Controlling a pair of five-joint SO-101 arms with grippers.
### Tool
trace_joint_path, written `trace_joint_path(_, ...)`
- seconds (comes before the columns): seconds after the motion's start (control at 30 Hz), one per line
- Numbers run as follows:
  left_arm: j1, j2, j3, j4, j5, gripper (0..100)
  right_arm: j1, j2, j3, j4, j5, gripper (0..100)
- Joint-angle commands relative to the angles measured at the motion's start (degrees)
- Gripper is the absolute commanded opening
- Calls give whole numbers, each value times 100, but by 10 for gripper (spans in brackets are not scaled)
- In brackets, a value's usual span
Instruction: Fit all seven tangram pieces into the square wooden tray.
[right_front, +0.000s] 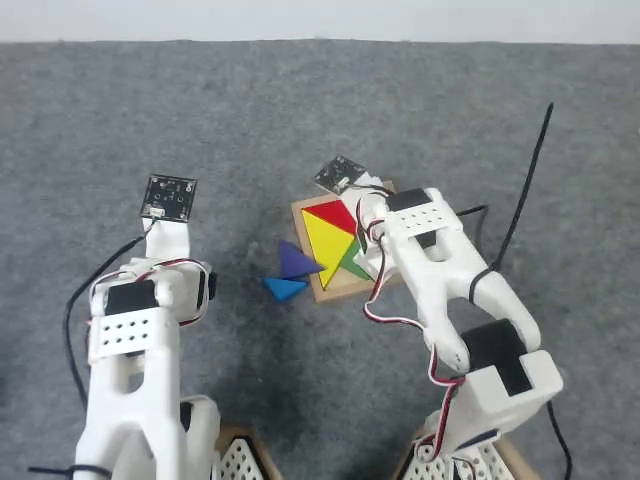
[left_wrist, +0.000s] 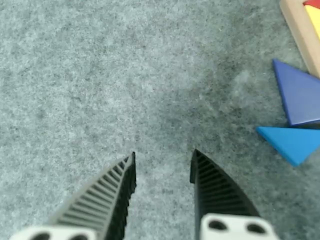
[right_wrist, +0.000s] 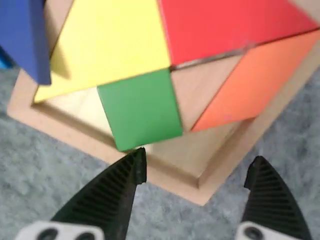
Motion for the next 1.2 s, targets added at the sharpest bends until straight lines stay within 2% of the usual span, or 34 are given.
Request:
trace_joint_path(0.0, 9, -158, -57, 18, -88, 177, -163, -330, -70, -145, -62, 310)
trace_joint_path(0.23, 9, -149, -57, 18, -79, 177, -127, 251, -448, -154, -79, 310)
trace_joint_path(0.3, -9, -167, -57, 18, -79, 177, -119, 119, -527, -154, -369, 310)
trace_joint_path(0.47, -9, -193, -119, 18, -79, 176, 224, -1112, -97, -145, -932, 310)
trace_joint_path(0.63, 114, -132, -673, 334, -193, 176, 752, -2264, 1134, -207, -967, 310)
trace_joint_path(0.83, 1187, 97, -1657, 1336, -62, 177, 1534, -2492, 2374, -1086, -888, 310)
trace_joint_path(0.9, 1574, 475, -2026, 1574, 132, 177, 1596, -2527, 2655, -1376, -923, 310)
trace_joint_path(1.03, 2268, 1222, -2431, 1679, 79, 177, 1622, -2510, 2760, -1411, -1020, 310)
trace_joint_path(1.1, 2620, 1512, -2448, 1662, -343, 177, 1622, -2501, 2778, -1393, -1196, 310)
trace_joint_path(1.17, 2919, 1802, -2360, 1670, -1081, 177, 1622, -2545, 2857, -1411, -1204, 310)
